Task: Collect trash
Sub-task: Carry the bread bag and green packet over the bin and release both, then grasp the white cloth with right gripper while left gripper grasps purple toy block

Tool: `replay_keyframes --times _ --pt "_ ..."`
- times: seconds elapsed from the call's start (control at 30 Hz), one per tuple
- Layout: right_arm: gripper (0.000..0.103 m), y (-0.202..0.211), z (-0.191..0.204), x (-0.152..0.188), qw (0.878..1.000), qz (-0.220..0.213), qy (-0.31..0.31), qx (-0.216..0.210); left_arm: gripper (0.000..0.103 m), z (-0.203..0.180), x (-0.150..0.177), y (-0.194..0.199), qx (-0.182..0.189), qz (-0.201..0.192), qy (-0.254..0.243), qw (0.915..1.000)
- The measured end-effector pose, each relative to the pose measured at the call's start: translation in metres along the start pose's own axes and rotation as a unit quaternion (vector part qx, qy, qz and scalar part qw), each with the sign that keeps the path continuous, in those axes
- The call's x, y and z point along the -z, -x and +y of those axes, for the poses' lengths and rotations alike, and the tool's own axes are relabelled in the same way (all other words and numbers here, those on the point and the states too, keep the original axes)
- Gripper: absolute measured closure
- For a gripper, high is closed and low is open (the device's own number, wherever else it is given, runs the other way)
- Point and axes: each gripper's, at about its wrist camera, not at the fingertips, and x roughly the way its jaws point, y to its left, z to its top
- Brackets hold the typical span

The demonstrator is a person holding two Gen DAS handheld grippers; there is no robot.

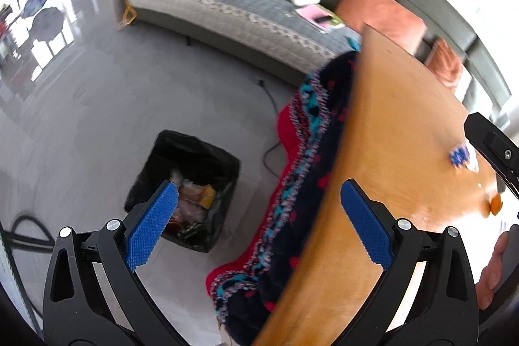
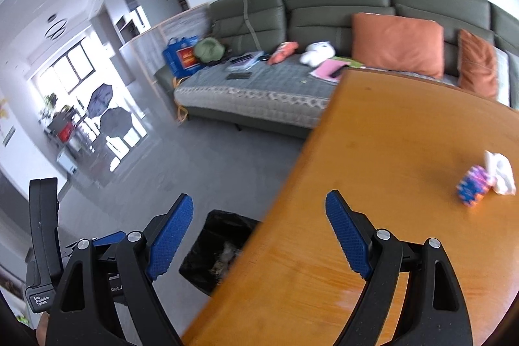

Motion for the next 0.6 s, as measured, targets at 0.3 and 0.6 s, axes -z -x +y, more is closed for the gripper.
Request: replay_keyframes --times 0.3,0.6 --pt "0.019 0.044 -0.098 0.015 0.997 -0.02 -0.056 0.043 0.006 -0.099 0.012 -0.008 0.034 0.001 -0.063 0.9975" --pt "0.019 0.077 -0.193 0.023 0.991 -0.032 -0.088 0.094 0.006 -0.197 0.022 -0.033 0.063 0.022 -0.12 0.9905"
